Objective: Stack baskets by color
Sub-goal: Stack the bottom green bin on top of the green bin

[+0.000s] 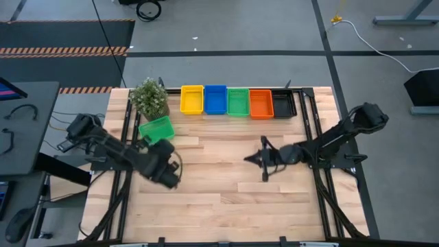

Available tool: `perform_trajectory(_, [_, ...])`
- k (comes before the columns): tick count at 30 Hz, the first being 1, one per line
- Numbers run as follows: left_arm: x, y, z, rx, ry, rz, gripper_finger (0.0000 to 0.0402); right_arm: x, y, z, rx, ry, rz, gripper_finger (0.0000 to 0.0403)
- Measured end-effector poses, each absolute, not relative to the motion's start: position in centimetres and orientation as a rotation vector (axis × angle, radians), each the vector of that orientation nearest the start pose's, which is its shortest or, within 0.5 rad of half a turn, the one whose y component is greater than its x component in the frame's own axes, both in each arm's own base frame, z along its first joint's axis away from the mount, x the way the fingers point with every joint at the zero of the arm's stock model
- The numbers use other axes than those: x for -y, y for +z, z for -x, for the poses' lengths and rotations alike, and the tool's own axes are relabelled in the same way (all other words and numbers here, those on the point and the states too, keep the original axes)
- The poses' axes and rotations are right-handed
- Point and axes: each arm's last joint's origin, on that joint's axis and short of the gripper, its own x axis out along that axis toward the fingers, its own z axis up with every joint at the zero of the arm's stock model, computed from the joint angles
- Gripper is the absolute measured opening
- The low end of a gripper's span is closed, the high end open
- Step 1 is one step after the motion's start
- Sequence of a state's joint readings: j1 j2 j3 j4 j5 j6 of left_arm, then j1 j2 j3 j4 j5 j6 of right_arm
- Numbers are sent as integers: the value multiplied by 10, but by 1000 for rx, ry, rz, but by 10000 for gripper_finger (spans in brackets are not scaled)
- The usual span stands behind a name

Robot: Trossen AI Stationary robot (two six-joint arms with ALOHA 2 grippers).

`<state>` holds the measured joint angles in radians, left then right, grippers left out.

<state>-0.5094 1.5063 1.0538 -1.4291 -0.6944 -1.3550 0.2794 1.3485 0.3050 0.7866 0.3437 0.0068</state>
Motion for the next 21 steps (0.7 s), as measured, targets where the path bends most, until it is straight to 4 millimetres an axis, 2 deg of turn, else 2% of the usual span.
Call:
perform_trajectory(5, [50, 231, -221, -1210, 951, -6, 156, -79, 149, -219, -228, -30, 71, 3])
perform_trajectory(10, [9, 229, -234, -1312, 910, 37, 220, -91, 140, -219, -228, -47, 84, 4])
perform_trajectory(15, [-23, 219, -245, -1334, 812, 154, 242, -94, 128, -221, -248, -53, 67, 4])
perform_trajectory(21, [-46, 191, -239, -1289, 868, 328, 231, -96, 114, -223, -270, -61, 32, 4])
